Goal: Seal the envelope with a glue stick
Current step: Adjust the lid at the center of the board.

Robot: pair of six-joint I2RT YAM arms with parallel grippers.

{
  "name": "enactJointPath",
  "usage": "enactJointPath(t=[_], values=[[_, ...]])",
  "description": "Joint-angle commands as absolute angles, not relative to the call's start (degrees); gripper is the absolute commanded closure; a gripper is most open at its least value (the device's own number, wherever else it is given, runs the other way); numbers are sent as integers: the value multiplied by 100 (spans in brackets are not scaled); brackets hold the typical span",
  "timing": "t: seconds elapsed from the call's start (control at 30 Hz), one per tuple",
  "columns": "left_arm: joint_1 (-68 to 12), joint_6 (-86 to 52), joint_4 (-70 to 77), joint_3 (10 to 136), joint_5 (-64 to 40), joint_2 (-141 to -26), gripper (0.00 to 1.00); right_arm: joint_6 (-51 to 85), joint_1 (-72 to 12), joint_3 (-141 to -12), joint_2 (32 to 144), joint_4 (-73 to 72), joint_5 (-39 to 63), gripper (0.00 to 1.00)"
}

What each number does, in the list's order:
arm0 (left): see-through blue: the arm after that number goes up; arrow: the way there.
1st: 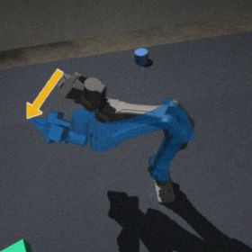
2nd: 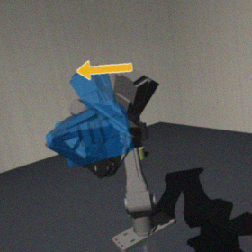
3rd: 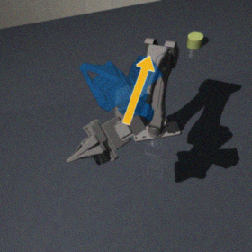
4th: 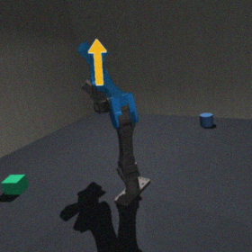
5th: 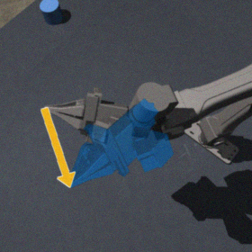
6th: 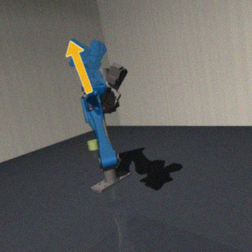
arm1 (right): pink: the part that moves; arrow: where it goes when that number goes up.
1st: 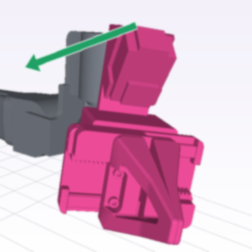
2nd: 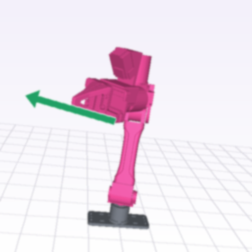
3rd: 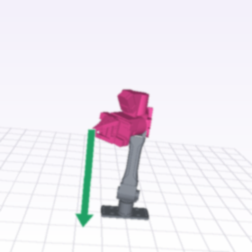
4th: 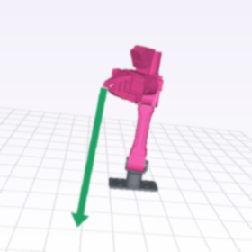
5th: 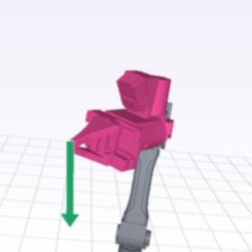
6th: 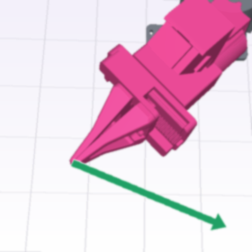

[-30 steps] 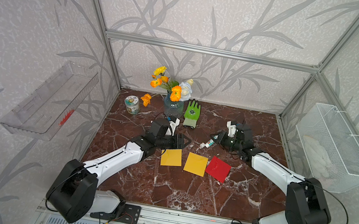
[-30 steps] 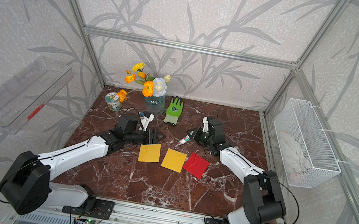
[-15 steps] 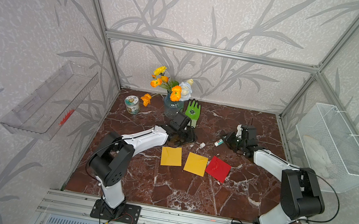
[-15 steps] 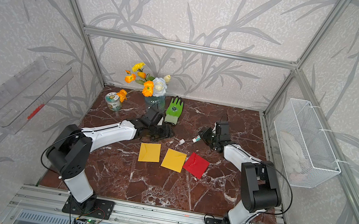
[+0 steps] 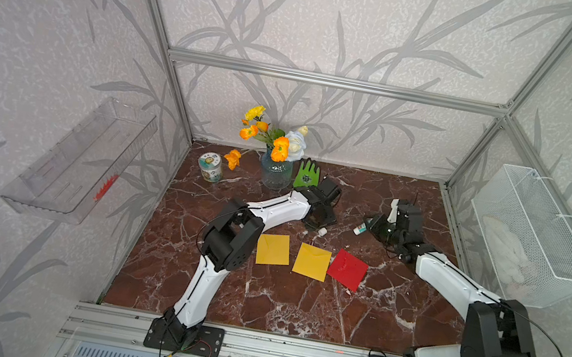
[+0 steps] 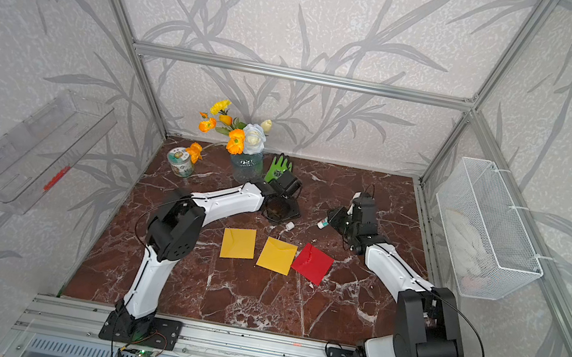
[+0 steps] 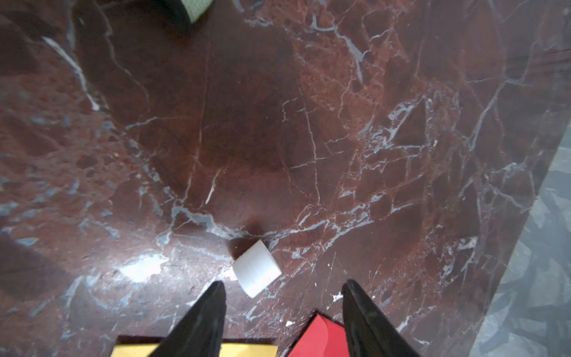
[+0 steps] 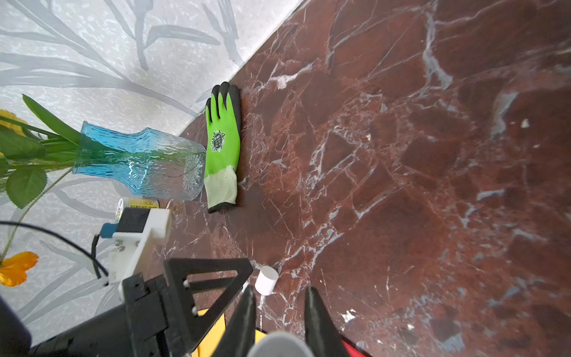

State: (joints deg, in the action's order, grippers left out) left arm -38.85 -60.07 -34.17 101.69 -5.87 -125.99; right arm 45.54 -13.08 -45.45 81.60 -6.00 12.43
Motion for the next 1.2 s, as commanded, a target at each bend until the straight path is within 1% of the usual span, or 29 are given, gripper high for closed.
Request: enactJointPath(t=[0.0, 0.23, 0.5, 0.73, 0.97, 1.17], values=[[-3968, -5817, -4430, 10777, -173, -12877, 43, 4420, -1210, -4293, 7871, -584, 1039, 100], [-4083, -5540, -5339, 11718, 240, -13426, 46, 4508, -1031, -3850, 7561, -815, 1070, 100], [-4210, -5467, -5828, 12520, 211, -14012, 47, 4579, -812, -3631, 7478, -970, 1282, 100], [-4219, -5471, -5951, 12534, 275, -14124, 51, 4621, -679, -3500, 7503, -1098, 1447, 100], [-4222, -5432, -6026, 12536, 386, -14116, 62, 4641, -609, -3432, 7556, -1160, 1564, 100], [-4222, -5300, -6051, 12538, 384, -13986, 65, 4646, -606, -3437, 7611, -1177, 1634, 100]])
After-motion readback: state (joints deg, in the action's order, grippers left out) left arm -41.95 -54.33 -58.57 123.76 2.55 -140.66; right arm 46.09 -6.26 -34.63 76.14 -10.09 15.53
